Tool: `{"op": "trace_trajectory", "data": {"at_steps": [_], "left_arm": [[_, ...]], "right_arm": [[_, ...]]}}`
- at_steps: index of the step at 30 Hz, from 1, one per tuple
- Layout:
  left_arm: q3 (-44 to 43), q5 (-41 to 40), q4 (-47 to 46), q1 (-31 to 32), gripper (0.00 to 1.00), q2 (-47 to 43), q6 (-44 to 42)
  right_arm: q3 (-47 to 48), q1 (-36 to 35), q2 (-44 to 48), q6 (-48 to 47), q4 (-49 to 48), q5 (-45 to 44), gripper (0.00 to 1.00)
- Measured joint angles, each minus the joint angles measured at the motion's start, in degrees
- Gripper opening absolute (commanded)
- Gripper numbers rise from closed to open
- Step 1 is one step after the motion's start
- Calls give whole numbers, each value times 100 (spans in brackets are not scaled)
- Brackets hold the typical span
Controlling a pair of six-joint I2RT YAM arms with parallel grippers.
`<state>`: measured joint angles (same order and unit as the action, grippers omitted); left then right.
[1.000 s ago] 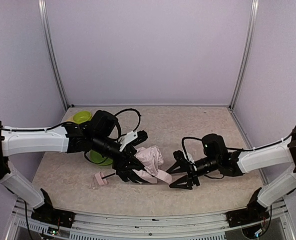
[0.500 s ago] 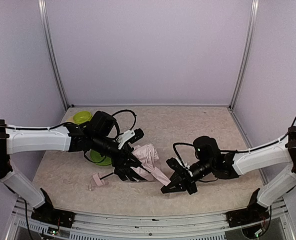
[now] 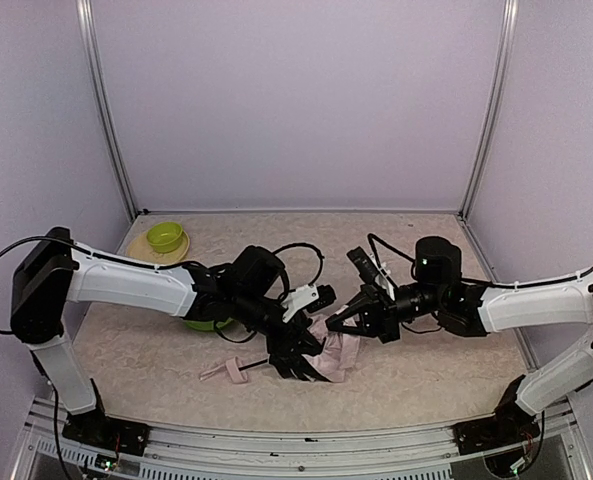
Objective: Put away the umbrella
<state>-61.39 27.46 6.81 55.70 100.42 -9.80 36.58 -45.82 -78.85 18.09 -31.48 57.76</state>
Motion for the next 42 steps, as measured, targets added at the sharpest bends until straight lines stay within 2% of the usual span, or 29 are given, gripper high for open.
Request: {"op": "trace_trajectory", "data": {"at_steps": [2,5,10,17,25,26,28,30,32,33,38,42], "left_arm": [[-109,-2,-138,28,5,208,-55],[-264,-44,-195,59,20,535,-120],[-291,-308,-142,254,49,1023,-240],[164,-549,-516,555,71,1027,-494],[514,-691,-883,614,78,833,-636],[560,-691,-868,645,85,820,-693],[702,-662,-911,708,88,767,-817],[822,-584,-922,719,83,669,-863],[953,-518,-951,710,69,581,-901],[990,-511,-964,704,66,557,-920],[809,-597,-839,741,73,675,-1019],[787,-820,-879,769,74,688,-1012]], "right_arm": [[0,107,-2,136,42,-144,0],[-94,120,-57,127,184,-389,0],[-822,120,-87,125,22,-791,0],[-1193,160,81,111,-33,-1187,0],[-1060,385,299,109,216,-1381,0],[-957,442,302,79,245,-1458,0],[-575,546,334,-22,376,-1578,0],[-223,586,411,-131,470,-1652,0],[-63,588,529,-234,520,-1703,0],[-44,588,581,-278,533,-1720,0],[83,603,597,-476,942,-1934,0],[876,726,402,-833,2050,-2529,0]]}}
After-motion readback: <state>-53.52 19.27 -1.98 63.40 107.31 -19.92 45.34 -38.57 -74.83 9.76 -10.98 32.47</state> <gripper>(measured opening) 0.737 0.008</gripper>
